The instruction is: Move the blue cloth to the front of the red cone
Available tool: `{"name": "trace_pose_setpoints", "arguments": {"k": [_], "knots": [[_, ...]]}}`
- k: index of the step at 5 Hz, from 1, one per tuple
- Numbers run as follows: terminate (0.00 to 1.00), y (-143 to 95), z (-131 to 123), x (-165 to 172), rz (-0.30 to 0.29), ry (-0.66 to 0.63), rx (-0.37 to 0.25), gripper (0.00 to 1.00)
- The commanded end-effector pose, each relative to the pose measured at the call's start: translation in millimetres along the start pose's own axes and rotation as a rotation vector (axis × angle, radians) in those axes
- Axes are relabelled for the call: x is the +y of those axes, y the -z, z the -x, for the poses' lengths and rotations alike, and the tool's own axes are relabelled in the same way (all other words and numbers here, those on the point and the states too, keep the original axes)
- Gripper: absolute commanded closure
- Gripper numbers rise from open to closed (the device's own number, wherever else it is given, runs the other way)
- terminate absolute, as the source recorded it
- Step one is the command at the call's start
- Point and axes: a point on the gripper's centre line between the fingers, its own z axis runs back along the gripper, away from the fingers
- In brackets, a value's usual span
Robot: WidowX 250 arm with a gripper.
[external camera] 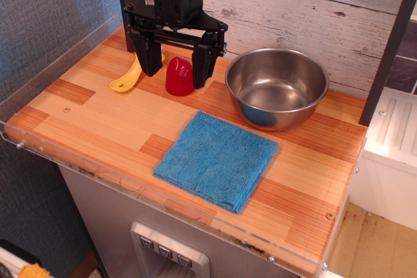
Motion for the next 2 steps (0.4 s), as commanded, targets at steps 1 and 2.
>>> {"name": "trace_pose_setpoints", "arguments": {"k": [1, 2], "knots": [[0.0, 0.0, 0.0, 0.0, 0.0, 0.0, 0.0, 0.0], [0.0, 9.1, 7.7, -5.9, 0.0, 0.001, -0.044, 0.0]]}}
